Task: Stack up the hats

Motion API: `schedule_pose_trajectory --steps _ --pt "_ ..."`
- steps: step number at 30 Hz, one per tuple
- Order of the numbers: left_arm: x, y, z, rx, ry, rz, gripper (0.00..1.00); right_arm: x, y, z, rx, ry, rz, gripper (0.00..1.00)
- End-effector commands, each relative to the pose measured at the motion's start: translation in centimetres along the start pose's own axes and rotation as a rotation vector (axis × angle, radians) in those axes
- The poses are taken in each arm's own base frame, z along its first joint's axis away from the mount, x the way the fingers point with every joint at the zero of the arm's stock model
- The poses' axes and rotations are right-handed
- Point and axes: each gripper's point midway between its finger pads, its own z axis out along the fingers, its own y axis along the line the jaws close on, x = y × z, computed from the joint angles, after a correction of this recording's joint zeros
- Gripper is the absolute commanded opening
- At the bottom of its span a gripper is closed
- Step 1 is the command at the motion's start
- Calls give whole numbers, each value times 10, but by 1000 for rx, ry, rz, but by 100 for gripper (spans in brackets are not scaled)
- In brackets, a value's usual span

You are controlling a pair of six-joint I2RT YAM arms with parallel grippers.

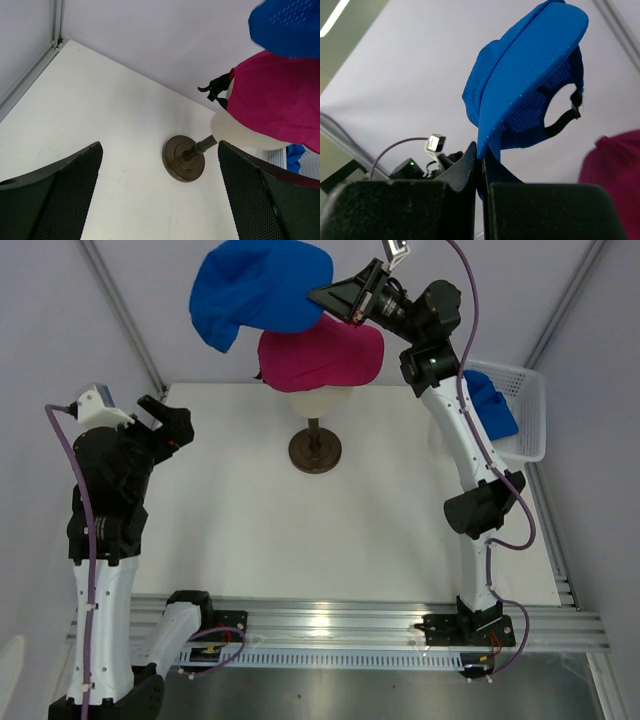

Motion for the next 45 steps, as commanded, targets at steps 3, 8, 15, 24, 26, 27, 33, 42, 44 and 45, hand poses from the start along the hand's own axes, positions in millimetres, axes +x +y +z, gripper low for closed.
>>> schedule_pose_trajectory --steps 3,8,15,24,26,27,33,42,44,45 --pt "-3 -2 3 31 -6 -19 100 -2 -2 -17 130 34 -100 0" --pt "5 -1 10 39 14 -34 99 2 -25 -24 154 70 -14 0" --pt "12 6 21 22 28 -47 99 12 -46 -42 294 105 14 0" --pt "17 -14 61 143 91 -238 99 6 -47 -64 342 120 17 0" --pt "23 -20 72 168 118 -303 100 8 -50 -68 351 133 16 0" --pt "26 -25 76 196 139 -322 99 7 -52 -73 356 133 24 0" --pt "37 -34 109 253 196 -406 99 7 -37 -76 196 145 38 0" --pt "35 -43 152 308 231 -377 99 -15 -45 -88 149 89 83 0" --pt "26 -57 155 364 247 -376 100 -14 -51 -92 155 94 98 0" --pt "30 -56 161 364 267 -386 100 -14 -55 -95 163 96 96 0"
